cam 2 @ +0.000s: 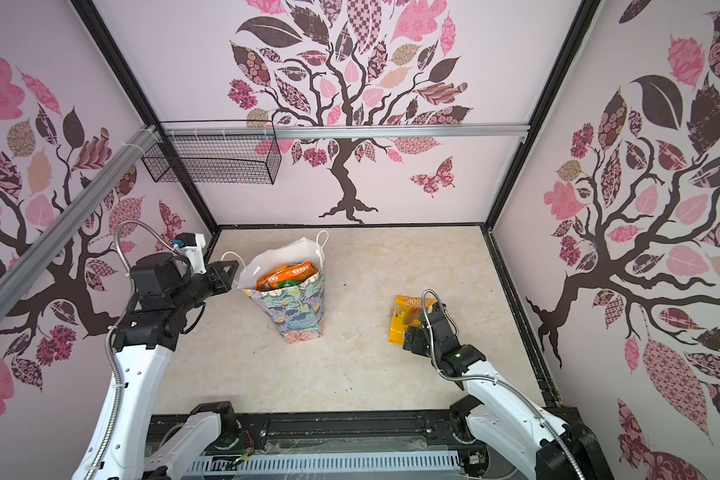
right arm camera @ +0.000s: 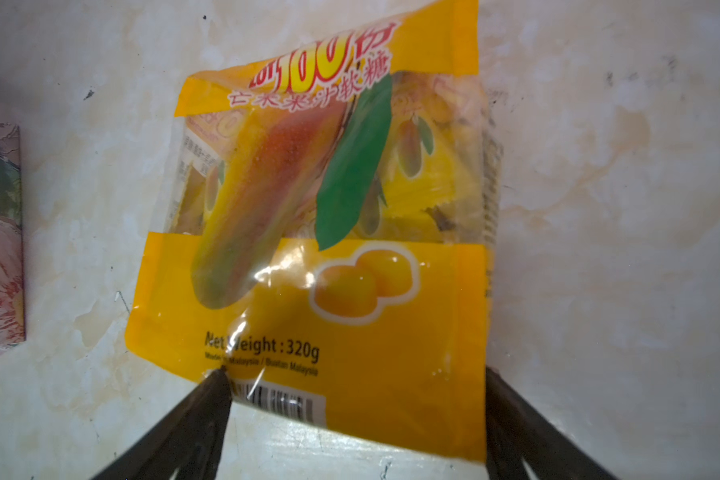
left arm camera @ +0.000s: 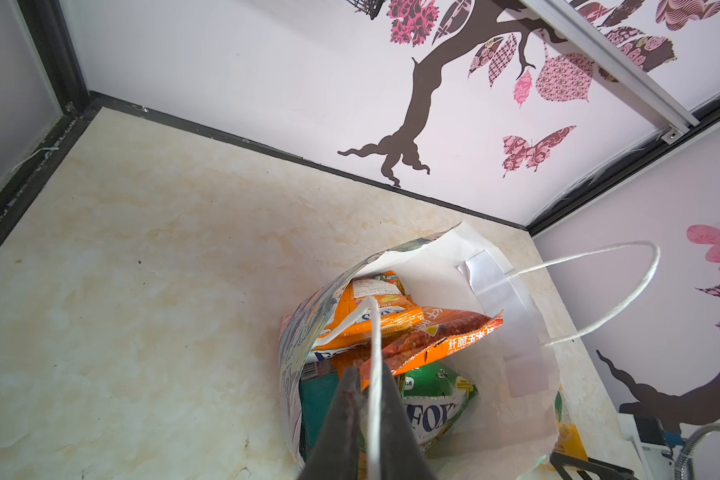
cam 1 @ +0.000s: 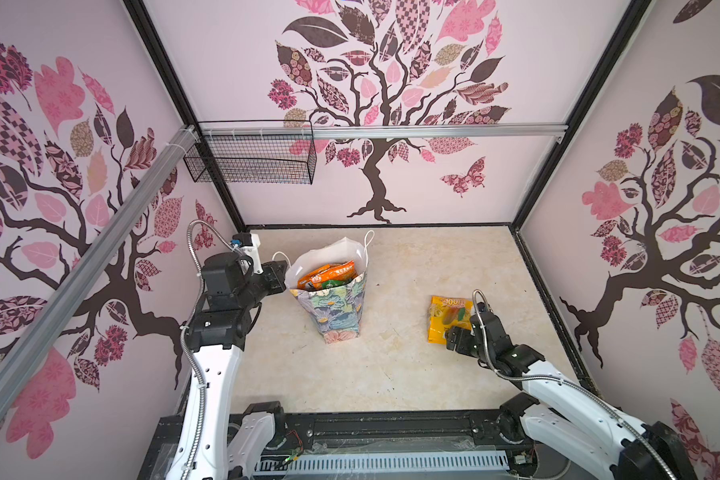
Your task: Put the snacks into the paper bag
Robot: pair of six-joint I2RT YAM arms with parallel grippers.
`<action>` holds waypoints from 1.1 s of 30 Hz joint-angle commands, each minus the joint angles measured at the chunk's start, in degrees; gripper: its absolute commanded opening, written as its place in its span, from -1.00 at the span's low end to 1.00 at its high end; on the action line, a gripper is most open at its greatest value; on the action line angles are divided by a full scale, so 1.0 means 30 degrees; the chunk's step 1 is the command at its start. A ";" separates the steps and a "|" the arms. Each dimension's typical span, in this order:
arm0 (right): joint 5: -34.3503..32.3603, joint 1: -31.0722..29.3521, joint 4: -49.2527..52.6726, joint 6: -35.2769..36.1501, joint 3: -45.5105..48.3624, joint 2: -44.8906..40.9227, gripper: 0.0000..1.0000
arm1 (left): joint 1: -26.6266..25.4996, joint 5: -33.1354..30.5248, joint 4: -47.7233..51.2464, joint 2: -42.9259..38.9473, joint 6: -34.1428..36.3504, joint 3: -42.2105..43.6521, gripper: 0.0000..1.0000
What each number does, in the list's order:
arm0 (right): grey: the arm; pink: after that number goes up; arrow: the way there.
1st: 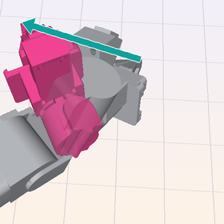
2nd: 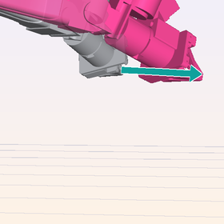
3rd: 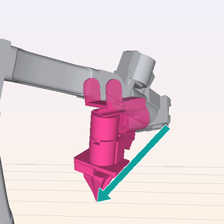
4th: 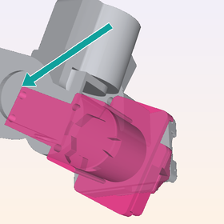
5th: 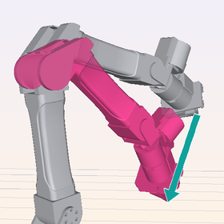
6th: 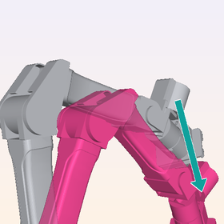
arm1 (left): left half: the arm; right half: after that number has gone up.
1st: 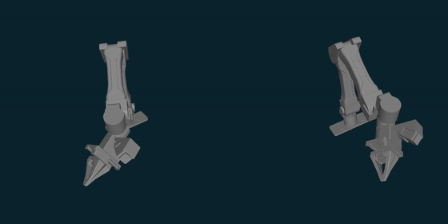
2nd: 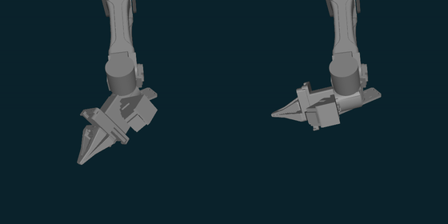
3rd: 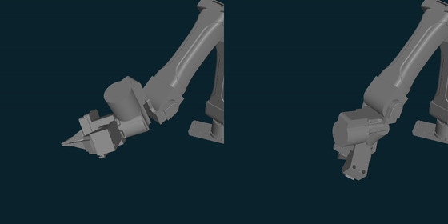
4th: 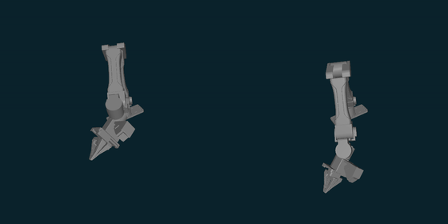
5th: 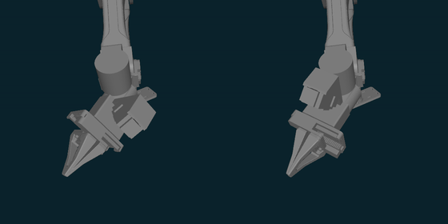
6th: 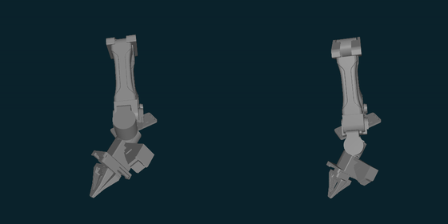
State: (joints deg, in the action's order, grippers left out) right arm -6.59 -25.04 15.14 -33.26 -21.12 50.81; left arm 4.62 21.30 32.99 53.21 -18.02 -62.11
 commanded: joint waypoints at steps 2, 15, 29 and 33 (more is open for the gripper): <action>-0.0718 0.0055 -0.0076 0.0911 -0.0956 0.0442 0.83 | 0.0113 0.0138 -0.0334 -0.0153 0.0001 0.0301 -0.77; 0.3317 0.0055 -0.2072 0.1875 0.0001 0.0559 0.33 | 0.0121 0.0221 -0.0348 0.0015 -0.0028 0.0324 -0.77; 0.4664 0.0055 -0.4081 0.0305 0.0815 0.1307 -0.09 | 0.0128 0.0195 -0.0301 0.0131 -0.0025 0.0285 -0.76; 0.4850 0.0059 -0.5139 0.0446 0.0911 0.2040 -0.14 | 0.0102 0.0180 -0.0292 0.0163 -0.0018 0.0288 -0.76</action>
State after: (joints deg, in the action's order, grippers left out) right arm 7.09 -24.97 3.75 -31.90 -18.46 55.68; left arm 4.62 21.32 33.01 53.63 -18.04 -62.11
